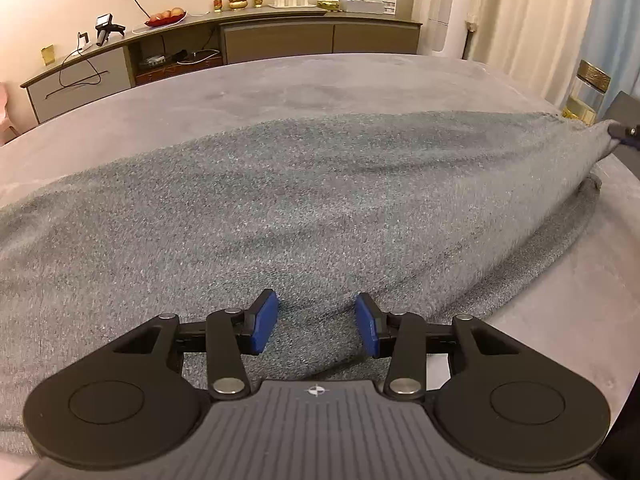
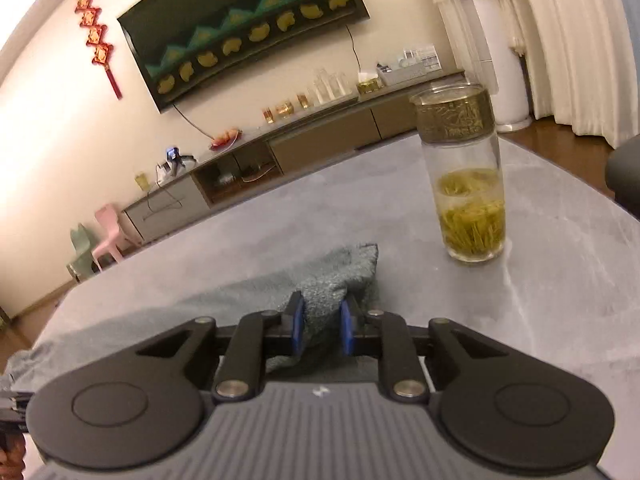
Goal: Fold clothes
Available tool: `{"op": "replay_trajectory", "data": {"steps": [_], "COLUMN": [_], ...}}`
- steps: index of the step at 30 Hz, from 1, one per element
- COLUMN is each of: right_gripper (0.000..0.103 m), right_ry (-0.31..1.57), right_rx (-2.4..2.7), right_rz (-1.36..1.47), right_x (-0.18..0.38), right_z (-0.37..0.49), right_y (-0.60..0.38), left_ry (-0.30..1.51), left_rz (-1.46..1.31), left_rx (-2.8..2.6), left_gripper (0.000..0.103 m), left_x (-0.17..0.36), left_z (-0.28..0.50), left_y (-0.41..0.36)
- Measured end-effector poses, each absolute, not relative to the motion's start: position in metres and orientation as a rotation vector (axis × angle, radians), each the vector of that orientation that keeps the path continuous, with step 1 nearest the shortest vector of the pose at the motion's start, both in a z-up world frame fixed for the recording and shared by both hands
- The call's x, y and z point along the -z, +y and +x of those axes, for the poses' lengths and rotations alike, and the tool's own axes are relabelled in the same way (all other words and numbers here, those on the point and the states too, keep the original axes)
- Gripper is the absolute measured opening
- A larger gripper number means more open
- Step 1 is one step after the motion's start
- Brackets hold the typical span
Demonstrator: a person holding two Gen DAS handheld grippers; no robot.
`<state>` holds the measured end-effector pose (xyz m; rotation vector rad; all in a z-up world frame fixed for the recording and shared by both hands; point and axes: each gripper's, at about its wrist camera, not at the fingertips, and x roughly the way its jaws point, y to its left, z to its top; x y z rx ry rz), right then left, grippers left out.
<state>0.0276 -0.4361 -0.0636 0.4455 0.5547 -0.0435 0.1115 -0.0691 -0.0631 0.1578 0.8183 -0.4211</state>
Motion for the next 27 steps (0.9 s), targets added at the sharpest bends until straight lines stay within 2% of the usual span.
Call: {"op": "replay_trajectory", "data": {"steps": [4, 6, 7, 8, 10, 11, 13, 18, 19, 20, 21, 23, 27], "right_gripper": [0.018, 0.022, 0.027, 0.037, 0.041, 0.053, 0.066, 0.062, 0.052, 0.029, 0.028, 0.022, 0.022], "right_ry": [0.755, 0.798, 0.800, 0.785, 0.713, 0.675, 0.665, 0.773, 0.784, 0.800, 0.810, 0.775, 0.626], "right_rx": [0.113, 0.118, 0.122, 0.126, 0.129, 0.129, 0.145, 0.148, 0.144, 0.142, 0.144, 0.154, 0.150], "right_rz": [0.511, 0.555, 0.583, 0.624, 0.724, 0.758, 0.777, 0.650, 0.581, 0.507, 0.441, 0.278, -0.076], "right_x": [0.095, 0.103, 0.104, 0.104, 0.100, 0.098, 0.099, 0.106, 0.105, 0.103, 0.102, 0.094, 0.079], "right_z": [0.045, 0.048, 0.047, 0.043, 0.032, 0.027, 0.027, 0.053, 0.059, 0.065, 0.067, 0.064, 0.048], "right_y": [-0.451, -0.457, -0.461, -0.466, -0.478, -0.482, -0.485, -0.466, -0.456, -0.446, -0.436, -0.414, -0.362], "left_ry": [0.816, 0.818, 0.821, 0.825, 0.830, 0.825, 0.805, 0.755, 0.747, 0.738, 0.732, 0.728, 0.748], "left_rz": [0.156, 0.155, 0.155, 0.153, 0.140, 0.125, 0.088, 0.002, -0.012, -0.025, -0.033, -0.019, 0.071], "left_rx": [0.421, 0.419, 0.418, 0.416, 0.420, 0.431, 0.469, 0.605, 0.633, 0.660, 0.686, 0.744, 0.814], "left_gripper": [0.046, 0.046, 0.046, 0.046, 0.046, 0.046, 0.046, 0.051, 0.057, 0.064, 0.067, 0.084, 0.087], "left_x": [0.061, 0.061, 0.061, 0.059, 0.053, 0.048, 0.035, -0.007, -0.015, -0.024, -0.033, -0.048, -0.064], "left_z": [0.108, 0.108, 0.108, 0.108, 0.106, 0.103, 0.098, 0.110, 0.115, 0.120, 0.126, 0.142, 0.170], "left_y": [-0.068, -0.068, -0.068, -0.069, -0.070, -0.070, -0.075, -0.120, -0.133, -0.145, -0.161, -0.202, -0.288]}}
